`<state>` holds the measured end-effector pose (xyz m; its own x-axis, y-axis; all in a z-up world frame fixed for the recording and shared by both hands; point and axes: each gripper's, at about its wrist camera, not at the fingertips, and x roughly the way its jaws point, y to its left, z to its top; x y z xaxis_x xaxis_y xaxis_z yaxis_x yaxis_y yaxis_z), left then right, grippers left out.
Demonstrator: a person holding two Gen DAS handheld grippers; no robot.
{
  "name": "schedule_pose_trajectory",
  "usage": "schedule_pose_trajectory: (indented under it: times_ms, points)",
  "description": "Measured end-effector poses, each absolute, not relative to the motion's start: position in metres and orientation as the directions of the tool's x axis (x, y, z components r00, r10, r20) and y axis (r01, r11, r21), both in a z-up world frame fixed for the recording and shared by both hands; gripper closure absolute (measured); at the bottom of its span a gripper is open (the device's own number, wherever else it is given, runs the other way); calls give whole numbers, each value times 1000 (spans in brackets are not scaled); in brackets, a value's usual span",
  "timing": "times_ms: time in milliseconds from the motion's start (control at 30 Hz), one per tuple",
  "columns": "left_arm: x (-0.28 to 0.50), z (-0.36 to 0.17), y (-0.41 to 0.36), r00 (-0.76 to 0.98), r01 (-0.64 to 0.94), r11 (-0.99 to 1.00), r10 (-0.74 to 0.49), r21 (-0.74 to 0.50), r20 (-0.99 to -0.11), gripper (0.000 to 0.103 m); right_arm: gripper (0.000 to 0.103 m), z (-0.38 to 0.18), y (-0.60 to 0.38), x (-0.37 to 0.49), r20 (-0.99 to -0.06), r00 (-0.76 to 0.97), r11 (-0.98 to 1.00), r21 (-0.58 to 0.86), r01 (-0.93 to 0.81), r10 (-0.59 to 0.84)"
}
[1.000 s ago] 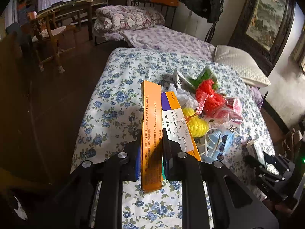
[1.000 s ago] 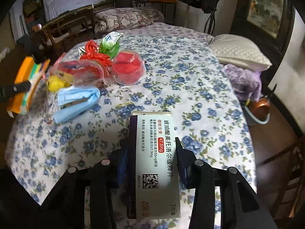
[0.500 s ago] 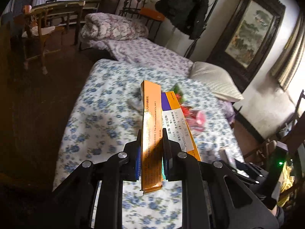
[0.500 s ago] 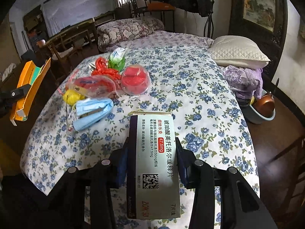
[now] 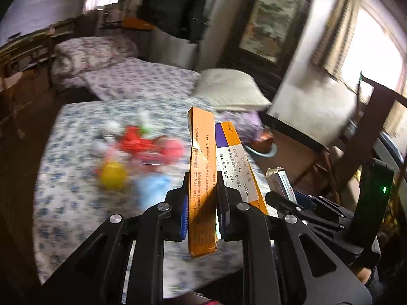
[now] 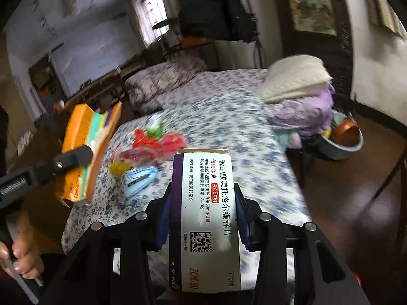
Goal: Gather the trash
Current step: 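Carry both boxes to the red wastebasket and release them inside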
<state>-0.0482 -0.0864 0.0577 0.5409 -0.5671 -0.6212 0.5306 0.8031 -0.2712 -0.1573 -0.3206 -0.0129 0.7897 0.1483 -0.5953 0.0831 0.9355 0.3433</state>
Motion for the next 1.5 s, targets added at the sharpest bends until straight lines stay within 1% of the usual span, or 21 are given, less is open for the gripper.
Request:
schedule_pose_trajectory:
  times_ms: [33,100,200,300,433,500,633,733,833,900,1067,1167,1333,1400,1433,1467,1500]
  points:
    - [-53,59,-98,524,552,789,-579,-269,-624,84,60,-14,-337,-167,-598,784,918,384,96,168]
    - [-66,61,-129,473,610,745,-615,-268,-632,84,60,-13,-364,-184,-603,786,903,403,150,139]
    - [-86,61,-176,388,682,677,-655,-275,-649,84,60,-12,-404,-209,-607,783,872,447,199,133]
    - [-109,57,-220,309,741,612,-676,-276,-669,84,60,-15,-437,-238,-626,778,878,394,273,40]
    - [-138,42,-275,158,795,513,-690,-324,-706,84,60,-42,-480,-280,-703,711,873,331,358,-25]
    - [-151,31,-300,112,813,486,-670,-320,-734,84,60,-66,-499,-303,-755,653,862,290,415,-61]
    - [-186,-6,-356,0,853,421,-592,-309,-806,84,60,-118,-529,-338,-838,541,818,259,513,-74]
    - [-203,-34,-388,-56,857,410,-526,-311,-849,84,60,-161,-546,-360,-882,469,776,270,569,-37]
    - [-217,-72,-420,-123,851,417,-434,-319,-893,84,60,-200,-559,-374,-911,411,737,285,613,10]
    - [-226,-98,-440,-171,840,431,-369,-331,-914,84,60,-219,-565,-380,-920,389,705,303,641,41]
    - [-232,-152,-470,-262,780,505,-271,-368,-926,84,60,-271,-582,-389,-932,344,630,336,700,115]
    - [-231,-175,-478,-291,756,539,-233,-372,-928,84,60,-297,-589,-392,-927,337,574,368,731,165]
    - [-233,-193,-487,-299,761,545,-186,-351,-936,84,59,-331,-596,-397,-907,355,478,422,770,229]
    - [-235,-196,-489,-302,757,551,-181,-350,-936,82,57,-337,-598,-394,-890,379,434,455,777,253]
    - [-235,-196,-490,-304,755,553,-181,-352,-936,78,53,-339,-600,-393,-888,382,413,459,787,257]
    - [-235,-195,-490,-302,757,550,-184,-353,-935,78,47,-340,-601,-395,-889,384,401,456,795,250]
    - [-235,-194,-490,-298,760,547,-187,-351,-936,74,46,-339,-602,-395,-892,386,396,450,800,235]
